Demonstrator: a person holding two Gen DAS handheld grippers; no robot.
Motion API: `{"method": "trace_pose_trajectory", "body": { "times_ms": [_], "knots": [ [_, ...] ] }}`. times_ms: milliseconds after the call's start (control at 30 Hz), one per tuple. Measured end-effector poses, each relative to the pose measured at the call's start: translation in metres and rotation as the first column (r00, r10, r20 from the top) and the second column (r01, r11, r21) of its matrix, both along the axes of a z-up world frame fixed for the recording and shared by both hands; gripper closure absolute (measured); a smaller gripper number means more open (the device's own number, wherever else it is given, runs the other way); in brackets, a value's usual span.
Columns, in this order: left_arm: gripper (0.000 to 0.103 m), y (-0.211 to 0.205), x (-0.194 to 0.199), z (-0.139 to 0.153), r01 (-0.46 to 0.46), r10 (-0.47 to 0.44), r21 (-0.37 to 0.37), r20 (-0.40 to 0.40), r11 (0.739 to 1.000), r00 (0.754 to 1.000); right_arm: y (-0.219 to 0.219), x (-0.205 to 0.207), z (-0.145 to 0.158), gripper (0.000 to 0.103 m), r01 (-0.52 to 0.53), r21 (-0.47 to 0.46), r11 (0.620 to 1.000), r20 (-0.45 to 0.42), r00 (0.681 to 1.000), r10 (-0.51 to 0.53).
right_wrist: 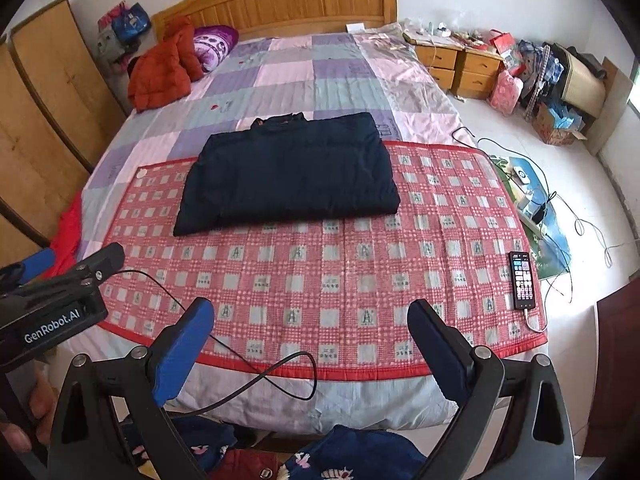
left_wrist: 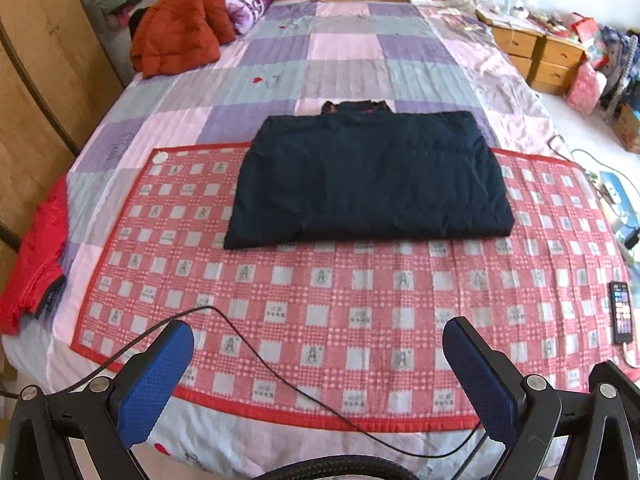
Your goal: Fold large clothes
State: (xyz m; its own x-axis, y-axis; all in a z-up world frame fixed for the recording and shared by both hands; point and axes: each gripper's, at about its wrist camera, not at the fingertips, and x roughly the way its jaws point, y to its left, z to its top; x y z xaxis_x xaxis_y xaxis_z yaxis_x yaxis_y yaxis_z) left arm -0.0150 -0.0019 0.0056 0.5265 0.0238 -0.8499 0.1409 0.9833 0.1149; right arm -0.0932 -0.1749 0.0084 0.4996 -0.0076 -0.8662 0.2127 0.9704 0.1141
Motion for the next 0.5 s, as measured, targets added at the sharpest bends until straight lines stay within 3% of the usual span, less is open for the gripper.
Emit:
{"method": "trace_pose_trajectory", "body": {
  "times_ms": [500],
  "knots": [
    [0.001, -0.0068, 0.0081, -0.0046, 0.000, 0.000, 0.049, -0.004, 0.999, 1.000, -0.0012, 0.0067, -0.0022, 0.003, -0.007, 0.013, 1.000, -0.004, 1.000, 0.007]
  ]
}}
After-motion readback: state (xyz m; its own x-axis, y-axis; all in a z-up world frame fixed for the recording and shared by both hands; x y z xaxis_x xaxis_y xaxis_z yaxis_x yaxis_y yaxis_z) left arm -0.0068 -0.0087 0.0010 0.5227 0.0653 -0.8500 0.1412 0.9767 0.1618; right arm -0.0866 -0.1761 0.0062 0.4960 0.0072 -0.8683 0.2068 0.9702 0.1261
